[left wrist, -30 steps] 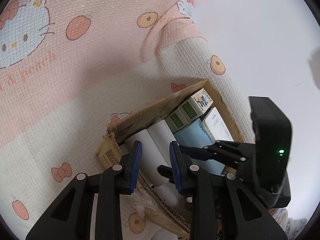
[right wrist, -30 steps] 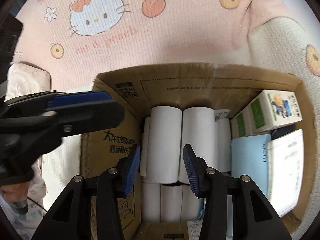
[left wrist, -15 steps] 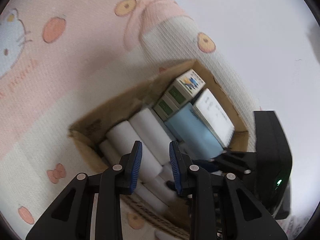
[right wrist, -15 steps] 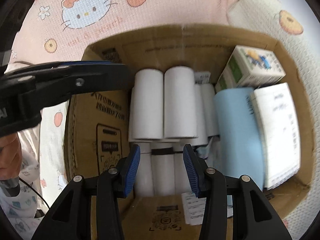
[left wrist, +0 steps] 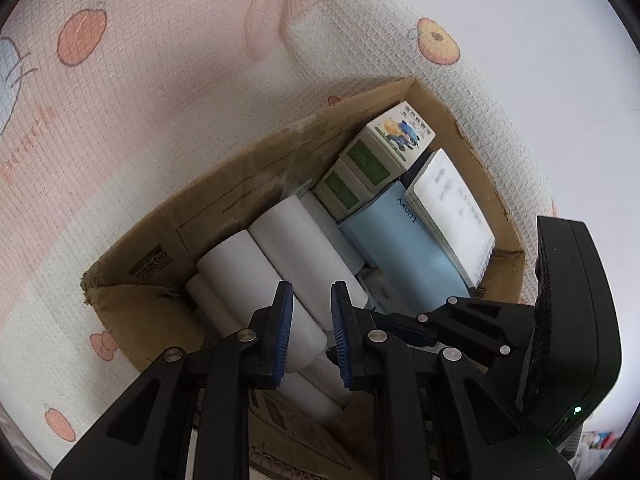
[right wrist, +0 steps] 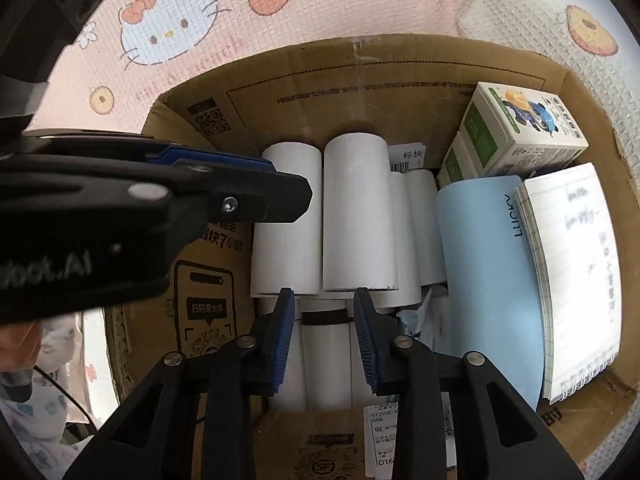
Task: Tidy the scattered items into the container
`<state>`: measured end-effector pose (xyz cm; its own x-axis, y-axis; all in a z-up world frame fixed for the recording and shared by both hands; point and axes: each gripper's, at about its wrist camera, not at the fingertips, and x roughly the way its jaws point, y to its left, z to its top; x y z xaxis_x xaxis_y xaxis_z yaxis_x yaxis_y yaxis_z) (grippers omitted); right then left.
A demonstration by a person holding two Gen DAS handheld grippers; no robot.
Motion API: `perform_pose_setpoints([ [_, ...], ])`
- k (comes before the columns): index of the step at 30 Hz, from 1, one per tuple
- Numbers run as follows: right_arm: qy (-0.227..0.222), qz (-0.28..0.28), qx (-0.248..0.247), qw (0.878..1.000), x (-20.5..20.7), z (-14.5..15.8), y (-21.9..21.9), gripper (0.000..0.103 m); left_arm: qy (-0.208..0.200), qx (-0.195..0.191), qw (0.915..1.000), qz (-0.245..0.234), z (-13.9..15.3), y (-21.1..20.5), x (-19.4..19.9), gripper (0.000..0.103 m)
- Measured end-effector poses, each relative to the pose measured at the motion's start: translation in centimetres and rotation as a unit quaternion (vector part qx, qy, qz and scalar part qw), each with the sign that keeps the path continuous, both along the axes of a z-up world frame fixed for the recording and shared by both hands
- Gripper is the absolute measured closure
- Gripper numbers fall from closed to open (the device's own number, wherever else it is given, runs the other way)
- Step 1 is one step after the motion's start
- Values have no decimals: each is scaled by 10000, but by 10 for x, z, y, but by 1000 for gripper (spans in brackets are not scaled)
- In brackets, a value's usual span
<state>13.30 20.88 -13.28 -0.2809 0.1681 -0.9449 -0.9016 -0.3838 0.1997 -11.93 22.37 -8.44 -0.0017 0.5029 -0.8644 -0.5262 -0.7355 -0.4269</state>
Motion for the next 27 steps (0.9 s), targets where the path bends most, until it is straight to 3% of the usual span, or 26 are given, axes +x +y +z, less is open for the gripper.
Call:
perform_pose_setpoints([
  [5, 90, -152, 38, 9998, 9, 8, -7, 75, 531, -232, 9983, 76, 11, -5, 10, 79],
  [8, 52, -241, 153, 9996, 11, 19, -17, 75, 812, -203, 9964, 158, 19, -12, 18, 67],
  [9, -11, -279, 237, 9993, 12, 23, -21, 75, 898, -160, 9957, 179, 22, -14, 22, 61],
  [15, -406, -452, 558, 9966, 14, 46, -44, 75, 1037, 296, 9938, 274, 38, -31, 44, 47],
  [19, -474, -496, 643, 9956, 17, 64, -67, 75, 1301, -334, 9897, 493, 41, -36, 64, 42],
  [21, -665, -521, 728, 9938, 11, 74, -83, 75, 1543, -427, 9863, 398, 47, -39, 80, 38],
  [23, -904, -512, 851, 9909, 6, 79, -88, 72, 1493, -449, 9876, 205, 49, -42, 94, 37],
  [27, -1332, -383, 1144, 9837, -9, 89, -97, 52, 1702, -537, 9836, 264, 55, -55, 110, 36],
])
